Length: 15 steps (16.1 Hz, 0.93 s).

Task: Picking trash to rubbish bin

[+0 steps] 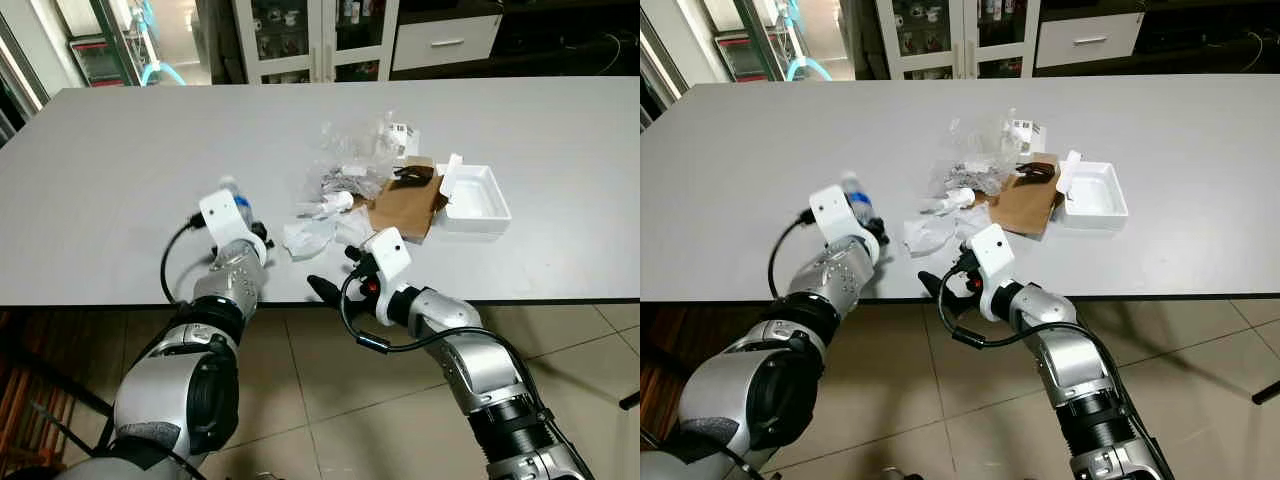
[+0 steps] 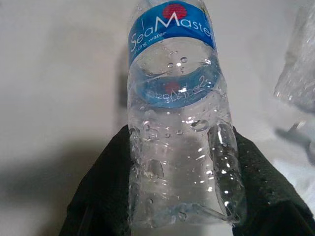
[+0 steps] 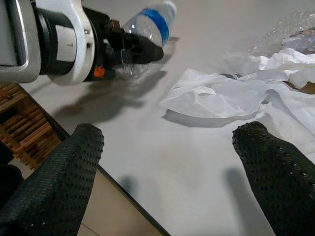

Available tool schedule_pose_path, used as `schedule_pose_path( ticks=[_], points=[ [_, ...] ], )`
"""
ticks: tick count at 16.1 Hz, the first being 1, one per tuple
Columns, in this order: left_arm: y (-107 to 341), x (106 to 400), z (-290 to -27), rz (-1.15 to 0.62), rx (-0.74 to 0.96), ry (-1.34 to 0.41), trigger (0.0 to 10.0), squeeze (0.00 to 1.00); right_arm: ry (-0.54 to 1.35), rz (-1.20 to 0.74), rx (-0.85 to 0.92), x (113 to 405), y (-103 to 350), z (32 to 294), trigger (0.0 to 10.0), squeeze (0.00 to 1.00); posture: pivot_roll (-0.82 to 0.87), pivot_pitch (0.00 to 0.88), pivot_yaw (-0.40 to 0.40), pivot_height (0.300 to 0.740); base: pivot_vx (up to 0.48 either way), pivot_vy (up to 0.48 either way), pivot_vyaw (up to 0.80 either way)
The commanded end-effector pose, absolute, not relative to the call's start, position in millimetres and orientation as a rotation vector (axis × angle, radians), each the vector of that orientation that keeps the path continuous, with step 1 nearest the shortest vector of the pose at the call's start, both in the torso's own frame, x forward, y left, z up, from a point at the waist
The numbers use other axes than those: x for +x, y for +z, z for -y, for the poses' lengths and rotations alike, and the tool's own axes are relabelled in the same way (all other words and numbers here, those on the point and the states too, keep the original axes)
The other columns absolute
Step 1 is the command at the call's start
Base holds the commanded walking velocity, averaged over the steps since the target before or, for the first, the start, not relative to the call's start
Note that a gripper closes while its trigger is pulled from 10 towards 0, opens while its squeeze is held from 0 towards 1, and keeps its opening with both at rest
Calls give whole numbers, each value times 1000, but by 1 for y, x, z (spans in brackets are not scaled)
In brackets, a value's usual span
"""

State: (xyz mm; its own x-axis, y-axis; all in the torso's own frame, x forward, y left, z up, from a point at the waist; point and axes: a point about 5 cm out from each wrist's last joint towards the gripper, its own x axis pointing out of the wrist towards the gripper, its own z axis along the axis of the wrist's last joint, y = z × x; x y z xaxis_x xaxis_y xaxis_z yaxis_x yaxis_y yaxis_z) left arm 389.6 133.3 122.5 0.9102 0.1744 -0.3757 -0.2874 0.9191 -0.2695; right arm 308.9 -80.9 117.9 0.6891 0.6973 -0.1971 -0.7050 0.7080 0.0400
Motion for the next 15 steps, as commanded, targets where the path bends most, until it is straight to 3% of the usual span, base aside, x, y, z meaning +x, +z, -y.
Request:
schedule_pose_path(
  ticks=[1,4,9,15],
  points=[
    [135,393,-137,-269,-271,242,10000,0,790,-205,-42,307,118,79,10000,0,-86,43,64,740,0,0,0],
    [156,397,-138,-109,-95,241,10000,0,788,-205,-45,308,117,79,10000,0,-85,35,67,740,0,0,0],
    [160,393,-133,21,56,196,10000,0,760,-179,-37,311,120,80,10000,0,-87,27,72,740,0,0,0],
    [155,384,-130,100,130,166,10000,0,742,-167,-33,312,120,80,10000,0,-82,26,68,740,0,0,0]
  ],
)
